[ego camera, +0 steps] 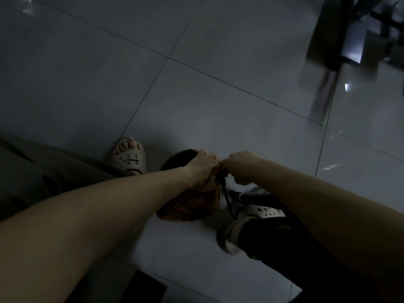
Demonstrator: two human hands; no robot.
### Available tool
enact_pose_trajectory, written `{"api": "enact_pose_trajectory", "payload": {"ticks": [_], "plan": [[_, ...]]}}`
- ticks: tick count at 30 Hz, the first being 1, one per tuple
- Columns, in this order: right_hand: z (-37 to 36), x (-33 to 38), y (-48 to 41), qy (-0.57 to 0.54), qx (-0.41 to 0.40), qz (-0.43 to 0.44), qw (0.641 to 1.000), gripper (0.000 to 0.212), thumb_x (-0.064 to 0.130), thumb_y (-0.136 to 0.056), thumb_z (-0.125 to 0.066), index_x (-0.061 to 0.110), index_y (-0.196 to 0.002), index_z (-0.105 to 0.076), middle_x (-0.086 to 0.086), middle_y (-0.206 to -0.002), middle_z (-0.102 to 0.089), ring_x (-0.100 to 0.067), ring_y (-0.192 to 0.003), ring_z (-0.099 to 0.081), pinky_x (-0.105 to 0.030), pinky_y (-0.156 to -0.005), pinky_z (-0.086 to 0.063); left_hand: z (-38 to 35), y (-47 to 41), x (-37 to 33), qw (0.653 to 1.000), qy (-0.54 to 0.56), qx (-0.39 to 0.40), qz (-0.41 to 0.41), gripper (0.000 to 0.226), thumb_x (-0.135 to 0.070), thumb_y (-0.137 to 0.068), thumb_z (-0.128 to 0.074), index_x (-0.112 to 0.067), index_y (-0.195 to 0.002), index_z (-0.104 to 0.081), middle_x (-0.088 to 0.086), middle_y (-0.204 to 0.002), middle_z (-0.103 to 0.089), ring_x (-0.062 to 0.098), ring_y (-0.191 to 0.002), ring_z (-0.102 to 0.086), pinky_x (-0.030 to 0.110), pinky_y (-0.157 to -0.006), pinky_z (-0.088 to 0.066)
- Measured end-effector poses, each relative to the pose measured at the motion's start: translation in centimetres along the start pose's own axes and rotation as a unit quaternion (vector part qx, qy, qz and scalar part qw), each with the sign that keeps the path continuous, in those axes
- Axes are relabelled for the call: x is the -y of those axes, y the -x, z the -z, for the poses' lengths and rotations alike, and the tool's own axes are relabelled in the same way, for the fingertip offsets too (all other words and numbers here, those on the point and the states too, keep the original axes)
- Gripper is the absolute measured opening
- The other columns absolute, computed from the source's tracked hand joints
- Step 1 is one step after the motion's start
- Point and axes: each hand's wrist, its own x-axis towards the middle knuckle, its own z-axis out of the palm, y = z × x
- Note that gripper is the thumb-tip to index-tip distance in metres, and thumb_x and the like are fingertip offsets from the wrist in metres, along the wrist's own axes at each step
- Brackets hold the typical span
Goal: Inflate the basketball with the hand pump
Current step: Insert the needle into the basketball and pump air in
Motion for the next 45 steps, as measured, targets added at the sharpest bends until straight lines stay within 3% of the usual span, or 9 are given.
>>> {"api": "enact_pose_trajectory", "payload": {"ticks": [4, 9, 15, 23, 27, 31, 35, 41, 45], "plan": [[0.5, -0.5, -0.6, -0.149, 0.005, -0.045, 0.988, 0.019, 0.008, -0.088, -0.059, 0.007, -0.108, -0.056, -0.008, -0.098, -0.062, -0.024, -0.080, -0.060, -0.034, -0.068, -0.051, 0.6, -0.1, 0.4, 0.999, 0.024, -0.002, 0.024, 0.027, -0.040, -0.095, -0.047, -0.018, -0.108, -0.057, 0.003, -0.112, -0.058, 0.023, -0.106, -0.049, 0.045, -0.095, -0.040], [0.9, -1.4, -1.2, -0.481, 0.072, -0.100, 0.868, 0.026, 0.019, -0.092, -0.066, -0.005, -0.103, -0.069, -0.016, -0.094, -0.075, -0.026, -0.082, -0.075, -0.043, -0.077, -0.062, 0.6, 0.0, 1.4, 0.995, 0.099, -0.012, 0.010, 0.038, -0.051, -0.095, -0.056, -0.021, -0.117, -0.056, -0.001, -0.108, -0.057, 0.021, -0.103, -0.051, 0.039, -0.094, -0.040], [0.4, -1.3, -1.7, -0.545, 0.067, -0.131, 0.825, 0.028, 0.015, -0.089, -0.073, -0.005, -0.108, -0.066, -0.021, -0.097, -0.073, -0.029, -0.085, -0.074, -0.052, -0.082, -0.060, 0.5, 0.5, 3.4, 0.993, 0.112, -0.024, 0.016, 0.046, -0.060, -0.080, -0.070, -0.026, -0.109, -0.058, -0.009, -0.099, -0.050, 0.015, -0.097, -0.047, 0.035, -0.090, -0.035], [2.0, -1.0, -4.2, -0.584, 0.109, -0.194, 0.781, 0.024, 0.011, -0.103, -0.049, -0.007, -0.114, -0.060, -0.018, -0.095, -0.066, -0.032, -0.099, -0.065, -0.053, -0.099, -0.051, -1.5, 1.6, 4.9, 0.981, 0.156, -0.095, 0.063, 0.034, -0.055, -0.081, -0.070, -0.027, -0.099, -0.067, -0.010, -0.097, -0.058, 0.017, -0.102, -0.050, 0.037, -0.094, -0.029], [2.1, 0.9, -6.5, -0.623, -0.043, -0.214, 0.751, 0.019, 0.009, -0.095, -0.064, -0.003, -0.083, -0.056, -0.026, -0.092, -0.067, -0.036, -0.081, -0.068, -0.049, -0.078, -0.060, -1.8, 2.1, 6.4, 0.965, 0.193, -0.102, 0.146, 0.037, -0.062, -0.078, -0.070, -0.027, -0.088, -0.065, -0.007, -0.092, -0.058, 0.019, -0.099, -0.050, 0.035, -0.087, -0.028], [0.5, 2.1, -7.5, -0.670, -0.122, -0.185, 0.709, 0.033, 0.010, -0.091, -0.069, 0.009, -0.114, -0.046, -0.021, -0.092, -0.067, -0.029, -0.063, -0.068, -0.042, -0.063, -0.059, -2.2, 2.4, 7.8, 0.941, 0.250, -0.108, 0.200, 0.038, -0.066, -0.075, -0.069, -0.034, -0.068, -0.050, -0.012, -0.078, -0.053, 0.019, -0.088, -0.054, 0.036, -0.081, -0.028], [-1.2, 1.6, -8.2, -0.708, -0.136, -0.167, 0.673, 0.051, 0.010, -0.092, -0.067, 0.009, -0.135, -0.041, -0.016, -0.082, -0.070, -0.019, -0.054, -0.058, -0.026, -0.044, -0.045, -2.4, 2.0, 7.7, 0.933, 0.265, -0.106, 0.218, 0.039, -0.066, -0.075, -0.068, -0.029, -0.071, -0.056, -0.007, -0.080, -0.056, 0.023, -0.085, -0.053, 0.039, -0.086, -0.038], [-2.6, 1.4, -9.5, -0.733, -0.204, -0.171, 0.626, 0.041, 0.008, -0.093, -0.065, 0.007, -0.130, -0.046, -0.016, -0.080, -0.067, -0.004, -0.040, -0.054, -0.017, -0.036, -0.037, -1.6, 1.0, 7.3, 0.944, 0.228, -0.075, 0.224, 0.038, -0.054, -0.085, -0.063, -0.016, -0.086, -0.064, 0.002, -0.086, -0.059, 0.026, -0.088, -0.054, 0.037, -0.083, -0.035], [-3.3, 0.1, -10.4, -0.776, -0.207, -0.204, 0.560, 0.045, 0.010, -0.096, -0.062, 0.010, -0.137, -0.046, -0.017, -0.079, -0.066, -0.015, -0.047, -0.048, -0.024, -0.039, -0.036, -1.5, 1.4, 8.2, 0.952, 0.240, -0.053, 0.182, 0.029, -0.048, -0.087, -0.064, -0.021, -0.079, -0.056, 0.002, -0.088, -0.057, 0.025, -0.090, -0.053, 0.034, -0.076, -0.028]]}}
